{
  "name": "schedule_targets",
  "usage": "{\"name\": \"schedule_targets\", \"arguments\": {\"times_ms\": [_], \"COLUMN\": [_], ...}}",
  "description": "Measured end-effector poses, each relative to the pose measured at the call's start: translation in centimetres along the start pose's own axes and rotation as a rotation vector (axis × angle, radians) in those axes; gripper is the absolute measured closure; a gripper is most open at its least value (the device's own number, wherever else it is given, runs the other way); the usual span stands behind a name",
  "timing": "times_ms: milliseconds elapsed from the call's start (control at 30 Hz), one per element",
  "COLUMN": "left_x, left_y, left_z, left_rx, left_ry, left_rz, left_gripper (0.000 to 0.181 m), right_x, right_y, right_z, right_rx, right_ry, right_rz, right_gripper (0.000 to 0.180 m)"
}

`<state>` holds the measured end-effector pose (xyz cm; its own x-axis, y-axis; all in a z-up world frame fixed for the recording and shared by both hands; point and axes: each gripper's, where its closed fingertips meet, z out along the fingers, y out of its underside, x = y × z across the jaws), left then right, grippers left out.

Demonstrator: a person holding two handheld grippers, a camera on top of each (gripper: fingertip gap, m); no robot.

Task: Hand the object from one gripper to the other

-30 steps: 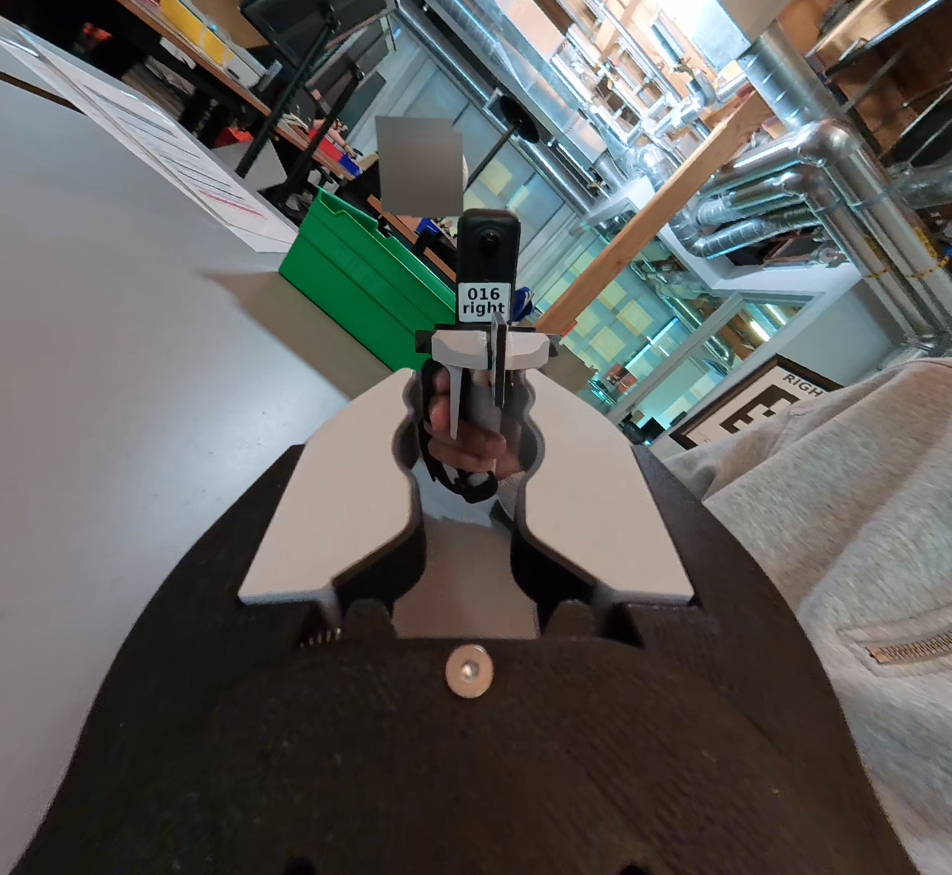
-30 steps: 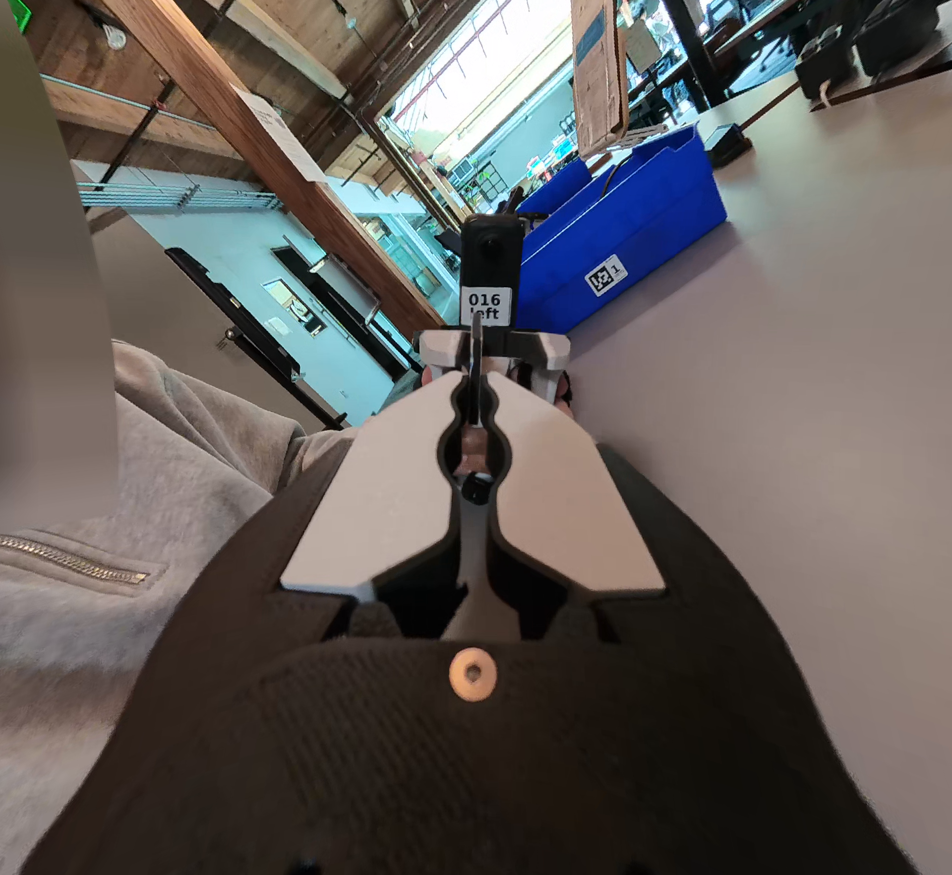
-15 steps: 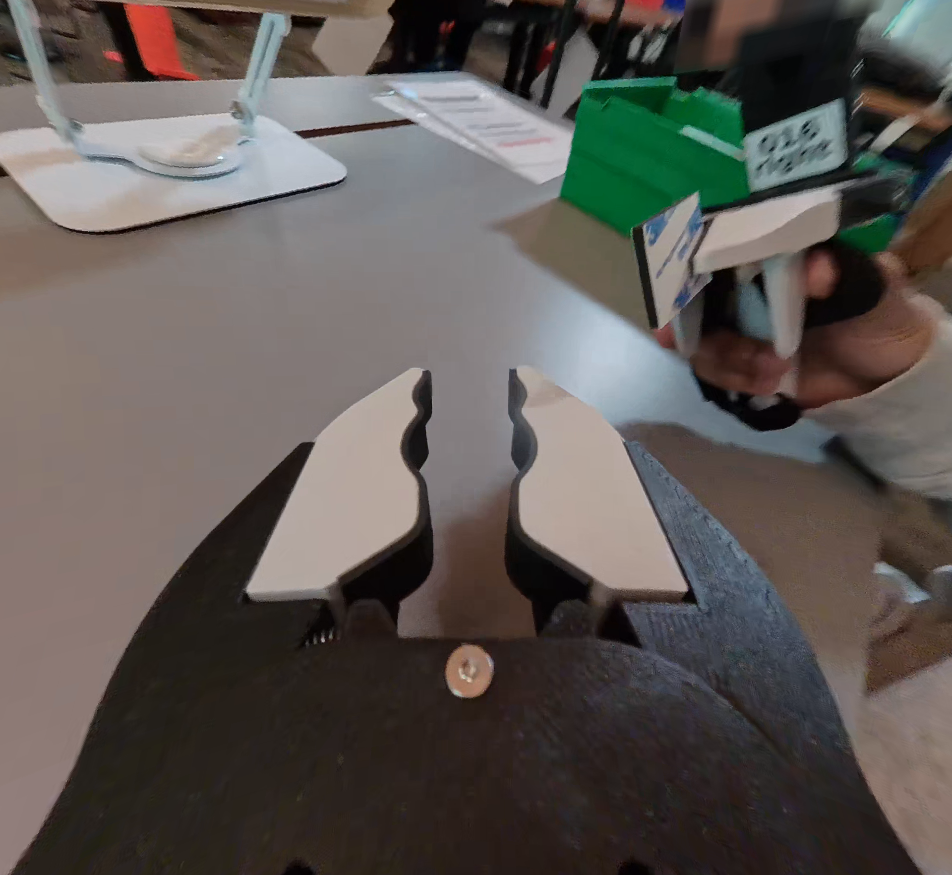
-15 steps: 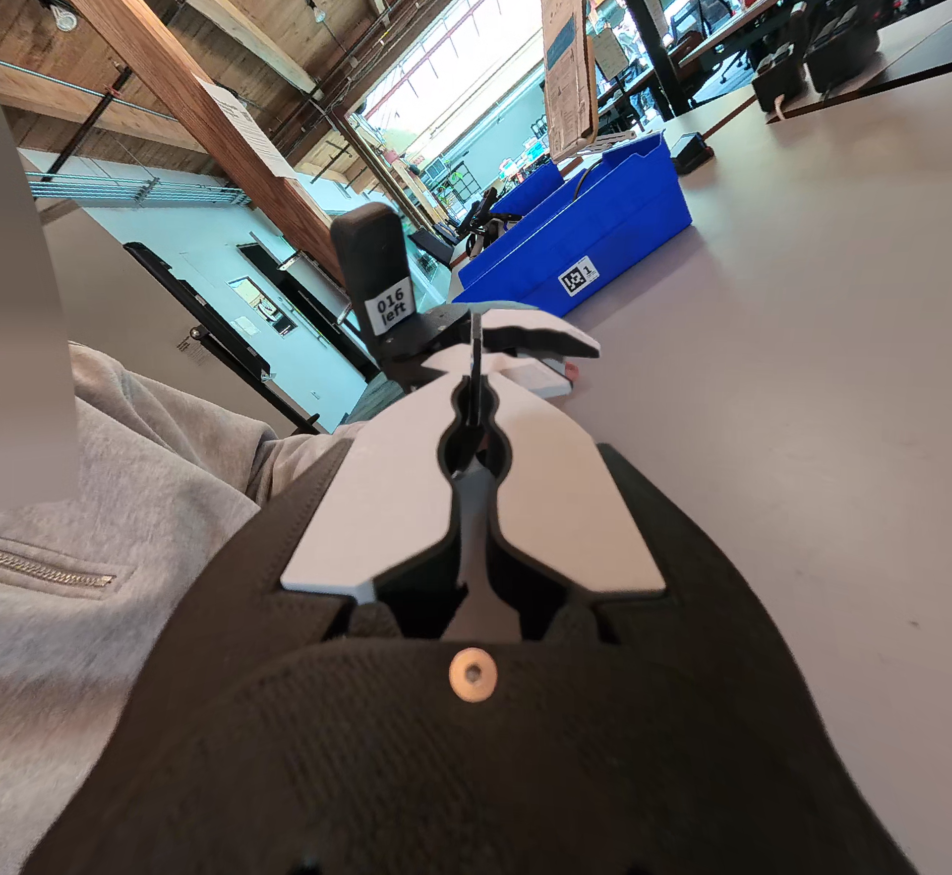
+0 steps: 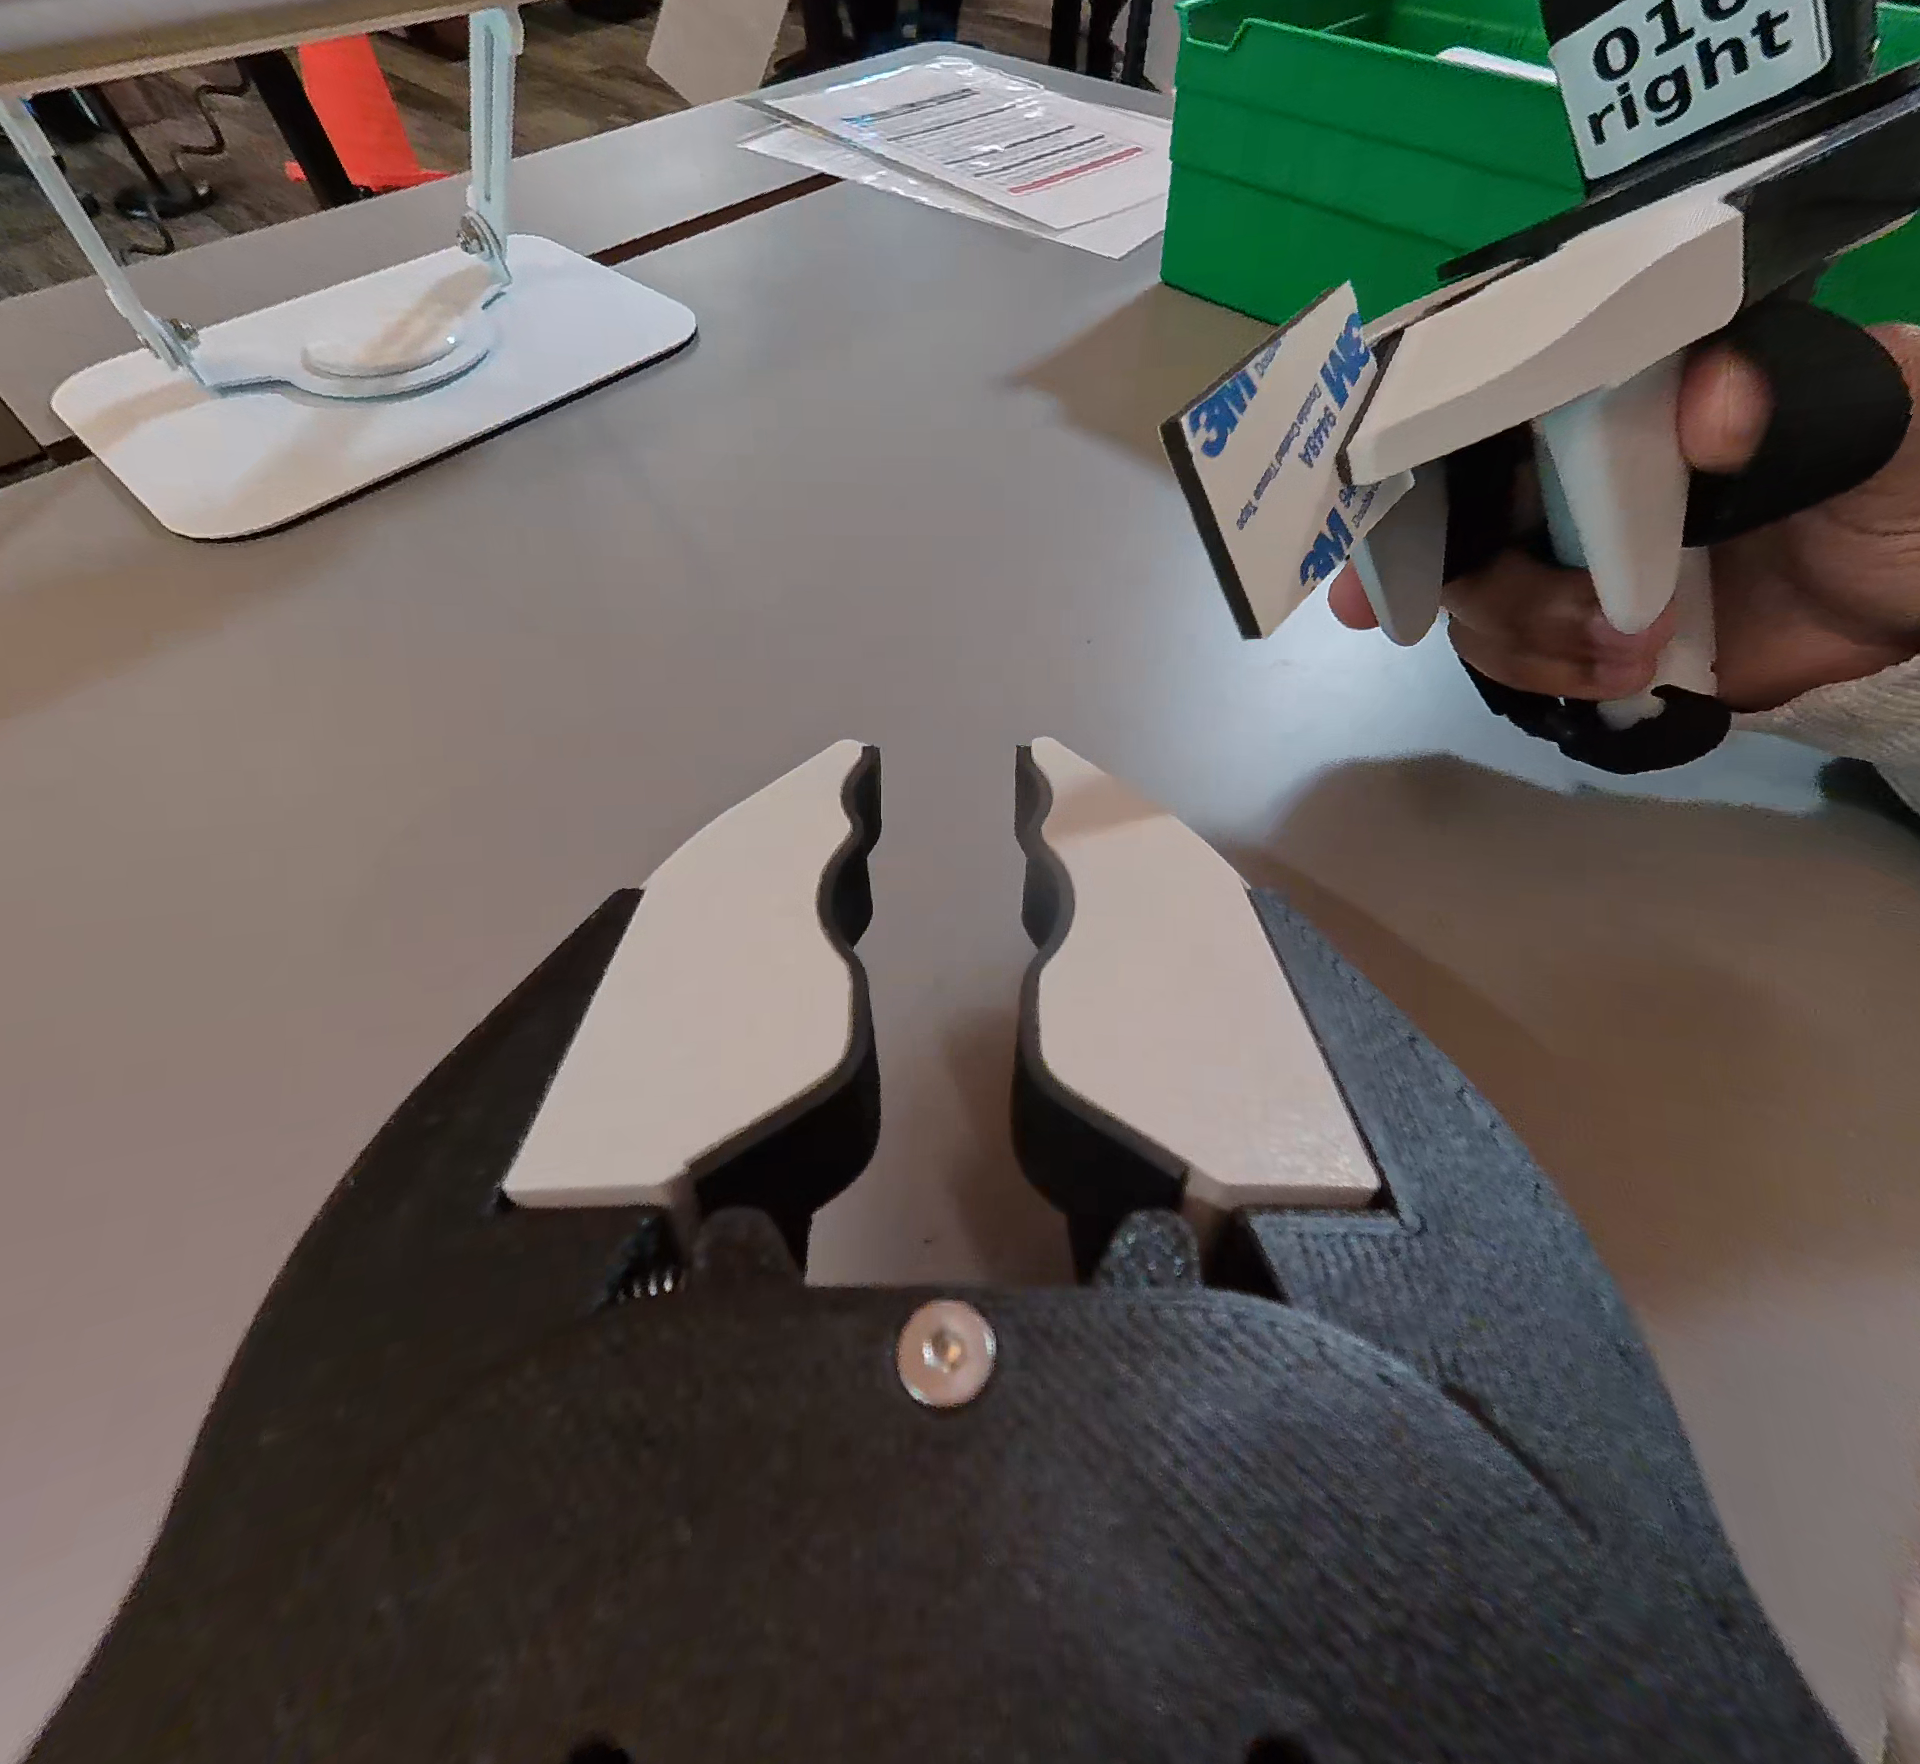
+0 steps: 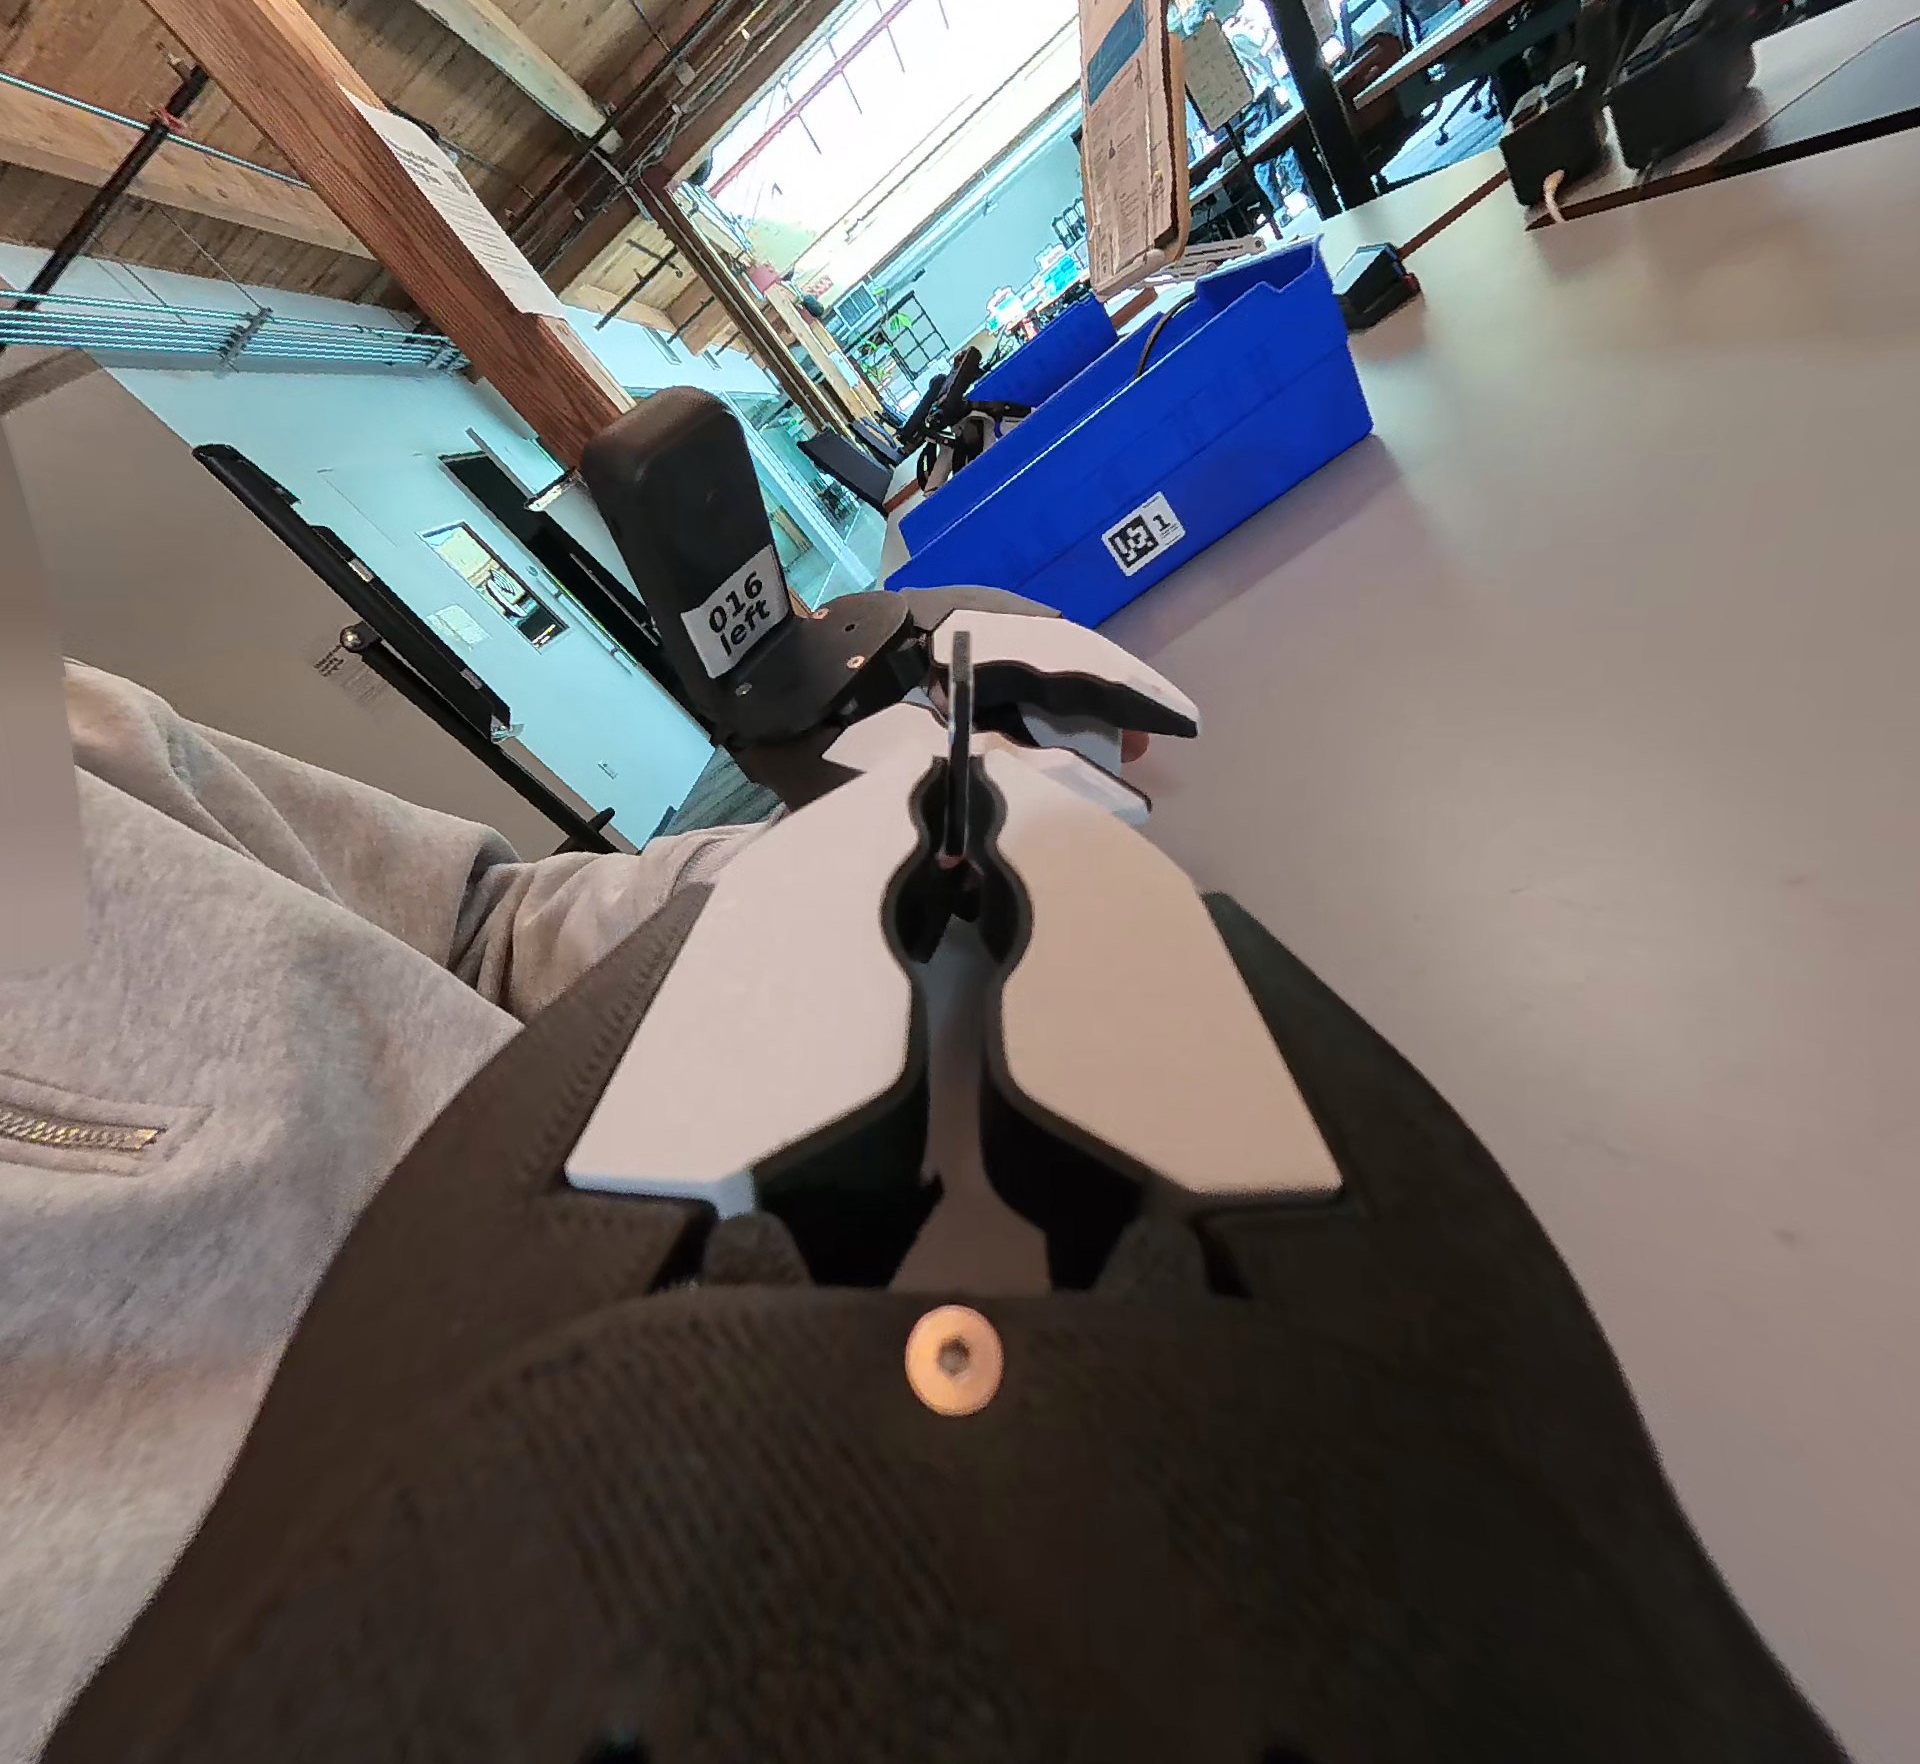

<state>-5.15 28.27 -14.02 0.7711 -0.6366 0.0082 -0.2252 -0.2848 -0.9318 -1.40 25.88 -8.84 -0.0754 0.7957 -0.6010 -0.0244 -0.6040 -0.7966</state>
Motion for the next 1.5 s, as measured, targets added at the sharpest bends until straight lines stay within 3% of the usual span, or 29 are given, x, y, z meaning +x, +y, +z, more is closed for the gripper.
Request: {"name": "schedule_targets", "arguments": {"times_ms": [233,433,600,833,967,1167,1400,1500], "left_x": [0.0,1.5,3.5,4.6,5.0,5.3,5.4,5.4], "left_y": [0.4,-0.3,-1.6,-1.4,-1.8,-1.6,-1.4,-1.6], "left_z": [0.2,0.0,-0.4,-0.6,-1.0,-0.9,-0.9,-1.1], "left_rx": [-0.015,0.038,0.135,0.158,0.182,0.175,0.158,0.169], "left_ry": [0.003,0.091,0.189,0.16,0.16,0.19,0.201,0.227], "left_rz": [0.011,0.056,0.138,0.318,0.347,0.337,0.335,0.298], "left_gripper": [0.153,0.138,0.119,0.106,0.123,0.123,0.146,0.146], "right_x": [0.2,0.3,0.7,1.1,1.1,0.7,0.5,0.2], "right_y": [-0.7,-1.5,-0.1,2.3,2.7,3.1,3.4,3.1], "right_z": [-0.5,-1.0,-0.8,-0.5,-0.2,-0.1,0.2,0.2], "right_rx": [0.052,0.132,0.023,-0.111,-0.123,-0.14,-0.151,-0.139], "right_ry": [-0.018,-0.082,-0.102,-0.145,-0.18,-0.207,-0.224,-0.241], "right_rz": [0.049,0.18,0.256,0.465,0.54,0.565,0.573,0.552], "right_gripper": [0.176,0.176,0.176,0.176,0.176,0.176,0.176,0.172]}}
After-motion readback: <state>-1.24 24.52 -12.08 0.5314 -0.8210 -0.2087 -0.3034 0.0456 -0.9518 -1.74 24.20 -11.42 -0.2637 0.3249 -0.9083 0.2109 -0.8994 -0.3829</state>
